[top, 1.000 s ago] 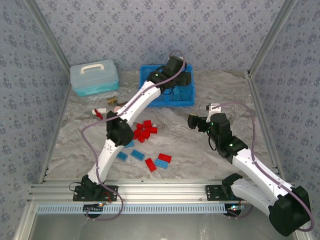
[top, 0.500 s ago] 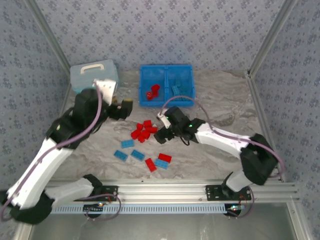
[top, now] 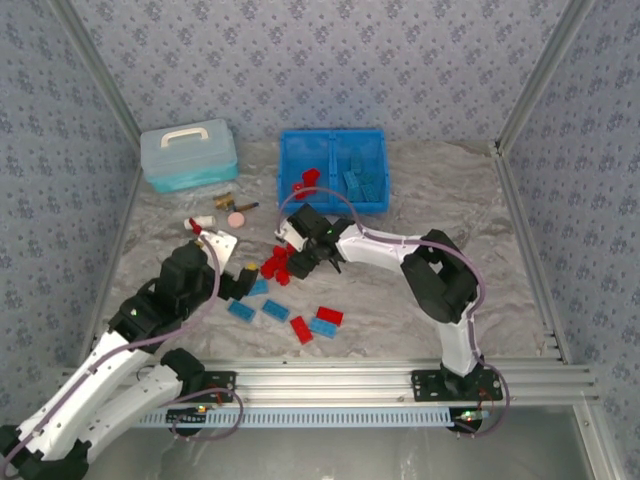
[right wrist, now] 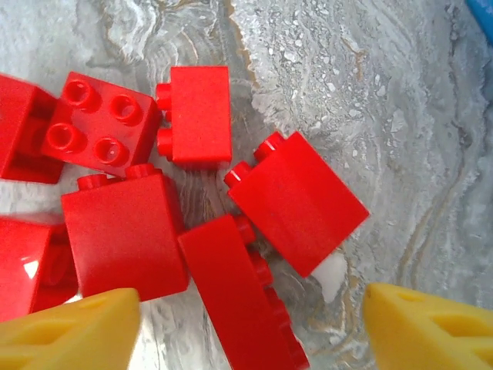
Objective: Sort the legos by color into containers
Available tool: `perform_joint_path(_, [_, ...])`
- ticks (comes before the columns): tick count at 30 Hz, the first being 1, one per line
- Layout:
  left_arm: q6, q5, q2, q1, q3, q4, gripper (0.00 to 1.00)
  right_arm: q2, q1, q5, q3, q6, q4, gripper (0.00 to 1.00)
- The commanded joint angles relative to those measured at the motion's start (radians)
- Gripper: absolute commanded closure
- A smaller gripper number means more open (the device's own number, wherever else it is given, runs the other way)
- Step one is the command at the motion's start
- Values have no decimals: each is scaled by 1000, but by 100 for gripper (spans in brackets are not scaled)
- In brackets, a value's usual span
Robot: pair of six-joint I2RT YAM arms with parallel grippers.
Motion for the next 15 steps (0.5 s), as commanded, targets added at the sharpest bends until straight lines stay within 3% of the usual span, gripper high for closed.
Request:
perform_joint_path(1, [38,120,-46,-6,-39,120,1,67,-3,-4,17,-41,-92,35])
perform_joint_path(8, [205,202,-19,-9,59,-31,1,12,-3,-20,-49,-8,-87,54])
perform_joint_path(15, [208,222,-30,-9,-7,19,1,-43,-6,-21,-99,12,-84,60])
